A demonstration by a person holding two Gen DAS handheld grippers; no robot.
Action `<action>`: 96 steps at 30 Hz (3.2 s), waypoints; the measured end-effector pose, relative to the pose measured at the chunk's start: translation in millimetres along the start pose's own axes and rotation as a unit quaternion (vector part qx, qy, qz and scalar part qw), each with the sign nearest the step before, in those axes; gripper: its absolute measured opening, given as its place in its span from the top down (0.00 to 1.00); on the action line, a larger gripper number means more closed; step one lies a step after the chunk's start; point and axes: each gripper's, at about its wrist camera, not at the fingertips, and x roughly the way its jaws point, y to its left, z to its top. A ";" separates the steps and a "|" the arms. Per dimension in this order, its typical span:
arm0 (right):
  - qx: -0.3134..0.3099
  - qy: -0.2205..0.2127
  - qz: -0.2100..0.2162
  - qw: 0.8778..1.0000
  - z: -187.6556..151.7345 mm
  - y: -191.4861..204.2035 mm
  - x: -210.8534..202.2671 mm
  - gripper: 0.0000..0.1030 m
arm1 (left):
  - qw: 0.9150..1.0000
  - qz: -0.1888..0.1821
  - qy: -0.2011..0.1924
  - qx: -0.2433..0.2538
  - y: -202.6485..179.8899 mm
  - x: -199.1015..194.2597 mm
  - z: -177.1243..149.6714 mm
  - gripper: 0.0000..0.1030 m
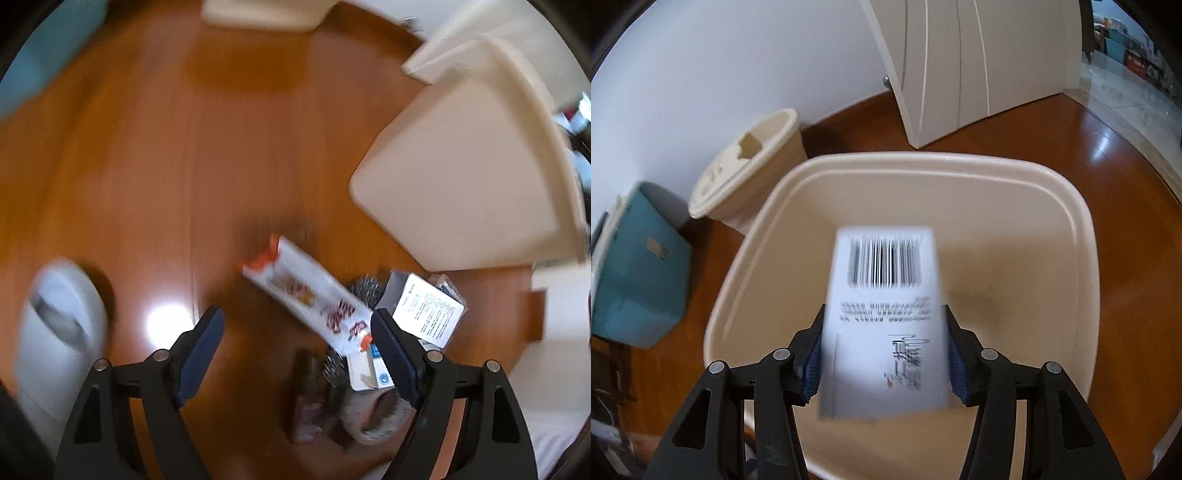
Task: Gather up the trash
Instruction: 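Carry the white box over the wastebasket and open the right tool to drop it, then grasp the white printed carton with the right tool while the left holds the wrapper, then drop the wrapper from the left tool and the carton from the right tool into the wastebasket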
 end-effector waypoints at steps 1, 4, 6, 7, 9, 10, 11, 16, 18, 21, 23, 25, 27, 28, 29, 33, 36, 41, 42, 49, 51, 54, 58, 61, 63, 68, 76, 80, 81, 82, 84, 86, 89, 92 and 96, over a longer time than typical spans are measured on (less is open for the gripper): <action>-0.001 -0.002 -0.003 1.000 -1.9 0.6 -0.1 0.39 | 0.999 -0.013 0.023 -0.037 13.8 11.2 -0.2 0.21; 0.009 -0.026 0.000 1.000 -7.8 -2.5 -13.4 0.34 | 0.991 -0.044 0.058 -0.109 31.7 31.9 0.2 0.21; 0.016 -0.065 0.009 0.998 -16.6 -6.8 -36.9 0.34 | 0.988 -0.046 0.065 -0.130 36.2 42.0 1.3 0.21; 0.014 -0.089 0.013 0.996 -25.1 -8.6 -53.7 0.33 | 0.987 -0.049 0.065 -0.142 37.8 45.6 2.8 0.21; 0.017 -0.131 0.017 0.991 -48.4 -16.7 -85.3 0.24 | 0.982 -0.053 0.065 -0.169 40.5 55.8 6.3 0.21; 0.020 -0.145 0.016 0.989 -61.6 -22.3 -98.5 0.21 | 0.980 -0.055 0.067 -0.179 40.6 60.1 7.6 0.21; 0.025 -0.158 0.008 0.987 -79.1 -28.8 -111.4 0.14 | 0.978 -0.058 0.070 -0.190 40.4 67.4 7.7 0.21; 0.074 -0.150 -0.027 0.986 -148.3 -62.6 -123.3 0.10 | 0.979 -0.063 0.072 -0.180 19.1 88.3 13.3 0.36; 0.090 -0.126 -0.033 0.987 -167.5 -72.7 -112.5 0.10 | 0.978 -0.063 0.078 -0.182 14.6 97.7 13.1 0.46; 0.102 -0.083 -0.041 0.991 -186.1 -81.4 -88.8 0.10 | 0.976 -0.056 0.089 -0.190 14.7 107.3 13.7 0.60; 0.096 -0.072 -0.042 0.992 -189.5 -77.6 -76.2 0.10 | 0.977 -0.057 0.088 -0.183 13.3 108.3 15.1 0.72; 0.072 -0.066 -0.050 0.994 -193.4 -73.2 -69.1 0.10 | 0.981 -0.059 0.080 -0.169 11.2 103.3 17.1 0.78; 0.045 -0.061 -0.046 0.996 -195.4 -70.1 -58.4 0.10 | 0.983 -0.067 0.072 -0.157 16.1 96.2 20.6 0.80; 0.020 -0.061 -0.041 0.997 -196.6 -65.1 -55.0 0.10 | 0.984 -0.070 0.067 -0.151 15.8 88.6 20.9 0.80; -0.014 -0.065 -0.032 0.997 -201.1 -58.1 -48.6 0.10 | 0.985 -0.073 0.062 -0.145 14.5 81.0 20.2 0.80; -0.172 -0.047 -0.045 0.983 -222.4 -21.6 -24.7 0.10 | 0.990 -0.082 0.022 -0.109 24.3 30.4 15.7 0.80; -0.367 -0.027 -0.101 0.924 -246.0 19.9 -1.3 0.10 | 0.992 -0.086 0.013 -0.097 34.4 5.7 2.6 0.80; -0.552 0.008 -0.119 0.825 -267.5 59.9 32.8 0.10 | 0.991 -0.085 0.020 -0.101 46.7 -2.0 -16.4 0.80; -0.563 0.016 -0.119 0.817 -265.2 63.4 38.9 0.10 | 0.991 -0.085 0.022 -0.104 47.7 0.3 -22.4 0.80; -0.586 0.058 -0.121 0.799 -260.0 66.7 65.1 0.10 | 0.992 -0.073 -0.004 -0.104 53.7 -19.7 -24.7 0.80; -0.583 0.067 -0.122 0.801 -258.6 67.3 71.2 0.10 | 0.993 -0.069 -0.004 -0.099 52.5 -18.1 -23.7 0.80; -0.577 0.084 -0.114 0.804 -263.2 65.5 83.8 0.13 | 0.993 -0.065 -0.005 -0.095 49.9 -19.2 -24.6 0.80; -0.572 0.119 -0.124 0.802 -270.9 59.8 104.2 0.37 | 0.995 -0.062 -0.008 -0.084 41.6 -18.8 -26.5 0.80; -0.553 0.111 -0.110 0.818 -272.1 56.8 98.8 0.38 | 0.995 -0.062 -0.010 -0.083 40.4 -21.3 -26.1 0.80; -0.530 0.092 -0.115 0.835 -269.8 53.0 90.1 0.39 | 0.995 -0.060 -0.015 -0.076 37.8 -24.9 -24.5 0.80; -0.412 0.023 -0.119 0.903 -261.5 38.0 33.8 0.40 | 0.996 -0.055 -0.041 -0.049 28.4 -40.3 -18.8 0.80; -0.111 -0.045 -0.056 0.991 -271.8 -17.4 -45.4 0.40 | 0.992 -0.033 -0.101 0.067 -25.3 -76.8 -13.9 0.80; -0.005 -0.028 -0.037 0.999 -291.2 -43.8 -46.0 0.40 | 0.982 -0.016 -0.133 0.136 -56.7 -94.9 -17.9 0.80; 0.014 -0.022 -0.042 0.999 -296.0 -49.8 -44.7 0.40 | 0.976 -0.015 -0.146 0.158 -69.5 -104.6 -16.4 0.80; 0.022 -0.020 -0.045 0.999 -297.3 -56.9 -42.2 0.40 | 0.973 -0.017 -0.154 0.171 -78.2 -111.1 -14.7 0.80; 0.029 -0.024 -0.048 0.998 -297.9 -60.5 -47.8 0.40 | 0.963 -0.030 -0.180 0.197 -102.0 -131.8 -7.2 0.80; 0.032 -0.035 -0.046 0.998 -293.7 -59.6 -57.6 0.40 | 0.955 -0.047 -0.200 0.212 -121.5 -149.6 -0.5 0.80; 0.037 -0.048 -0.044 0.997 -289.1 -56.7 -65.7 0.39 | 0.943 -0.085 -0.227 0.230 -156.5 -173.4 14.7 0.80; 0.042 -0.050 -0.043 0.997 -287.8 -57.4 -70.1 0.39 | 0.929 -0.098 -0.243 0.260 -194.9 -175.7 34.2 0.80; 0.054 -0.055 -0.046 0.996 -289.0 -64.6 -74.6 0.39 | 0.918 -0.086 -0.242 0.303 -231.6 -151.3 60.3 0.80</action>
